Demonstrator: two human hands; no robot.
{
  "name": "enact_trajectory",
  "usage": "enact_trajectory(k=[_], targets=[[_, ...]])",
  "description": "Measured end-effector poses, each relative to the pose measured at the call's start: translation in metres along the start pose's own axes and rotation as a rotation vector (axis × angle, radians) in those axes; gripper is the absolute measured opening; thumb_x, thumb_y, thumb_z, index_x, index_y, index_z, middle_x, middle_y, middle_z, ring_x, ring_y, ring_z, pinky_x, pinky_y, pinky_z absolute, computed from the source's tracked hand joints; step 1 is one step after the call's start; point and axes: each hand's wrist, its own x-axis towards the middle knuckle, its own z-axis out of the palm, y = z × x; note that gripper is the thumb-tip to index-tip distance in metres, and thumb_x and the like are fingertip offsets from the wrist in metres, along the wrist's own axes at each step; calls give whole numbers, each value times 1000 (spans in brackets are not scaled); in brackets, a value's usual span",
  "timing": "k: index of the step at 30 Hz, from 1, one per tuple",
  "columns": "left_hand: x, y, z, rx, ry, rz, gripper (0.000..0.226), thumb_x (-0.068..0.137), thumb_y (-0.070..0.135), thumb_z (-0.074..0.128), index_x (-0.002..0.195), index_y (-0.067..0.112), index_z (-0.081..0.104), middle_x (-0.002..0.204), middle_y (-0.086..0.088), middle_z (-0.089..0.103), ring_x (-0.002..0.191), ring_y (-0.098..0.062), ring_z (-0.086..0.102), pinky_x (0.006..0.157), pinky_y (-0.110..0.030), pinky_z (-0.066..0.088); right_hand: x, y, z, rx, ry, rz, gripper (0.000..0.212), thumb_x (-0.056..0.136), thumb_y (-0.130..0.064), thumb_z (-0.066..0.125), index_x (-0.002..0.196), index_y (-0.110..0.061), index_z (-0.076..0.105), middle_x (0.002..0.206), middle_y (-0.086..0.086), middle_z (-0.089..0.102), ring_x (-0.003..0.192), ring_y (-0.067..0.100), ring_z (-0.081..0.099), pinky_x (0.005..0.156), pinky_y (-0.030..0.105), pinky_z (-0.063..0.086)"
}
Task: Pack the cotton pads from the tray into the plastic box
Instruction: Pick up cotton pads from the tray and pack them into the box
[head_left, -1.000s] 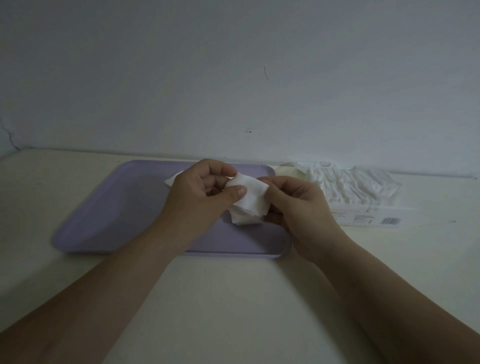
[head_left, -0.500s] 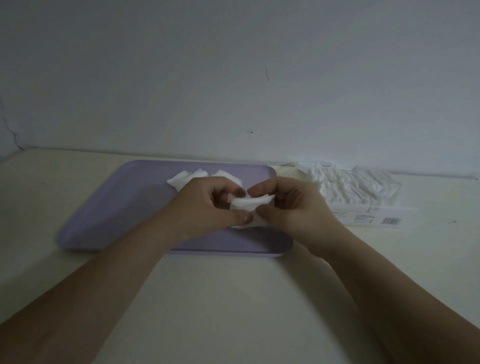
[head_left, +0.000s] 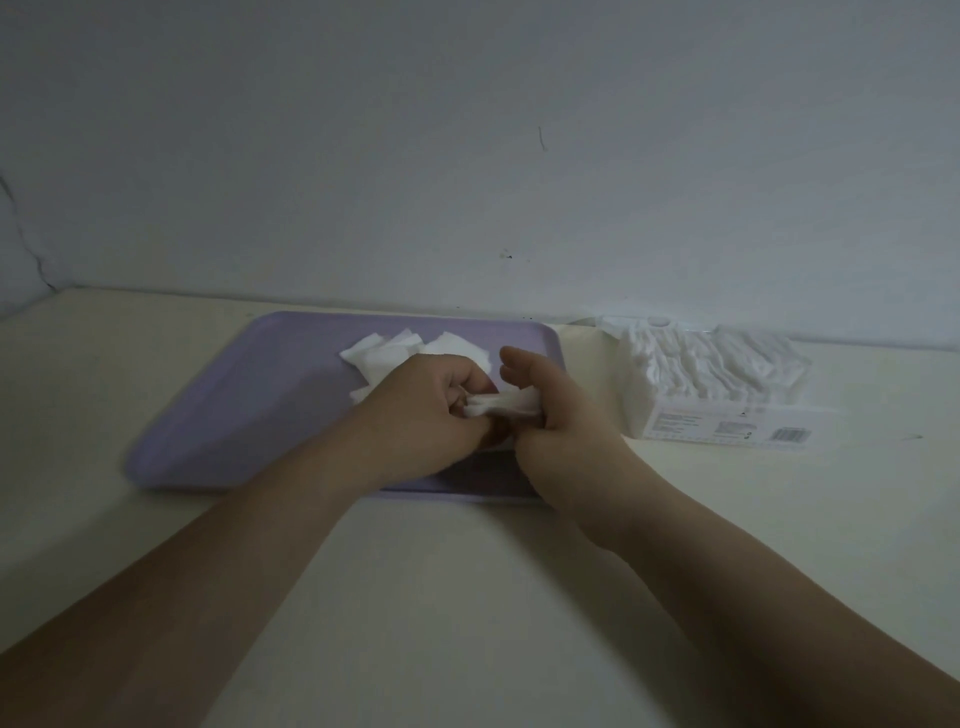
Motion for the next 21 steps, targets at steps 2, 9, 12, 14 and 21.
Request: enact_trajectory(k=[2,9,12,14,21], targets=[[0,-1,0,-40,6,21,10,86,9,79,90,14,72,62,5,68,55,-2,54,57,-14,44,1,-1,-2,8,16,-31,77,70,-5,48,142,-29,54,117,-24,60,96,-23,59,78,2,47],[4,-15,8,429,235,209,37,86,8,71,122,16,66,111,1,63,88,-15,59,85,-28,48,7,-2,-20,-110,473,-132,46,93,0,51,131,-23,63,107,-18,62,96,-11,52,81,-7,34],[6,-13,16,507,192,218,38,97,24,65,135,18,65,133,0,61,111,-22,60,97,-35,48,10,3,-21,-23,530,-64,48,94,0,48,136,-23,58,105,-25,60,90,-20,55,78,-6,36],[8,-11,19,519,167,189,39,99,32,62,137,23,64,136,3,59,114,-22,59,100,-37,48,12,8,-19,19,547,-26,49,94,2,46,137,-20,56,102,-28,56,87,-30,52,74,-6,36],[5,-11,20,779,23,205,27,100,37,51,117,27,70,138,10,60,114,-28,50,101,-44,45,13,10,-18,37,603,-63,47,100,-6,42,139,-30,52,117,-15,61,107,9,60,93,20,46]])
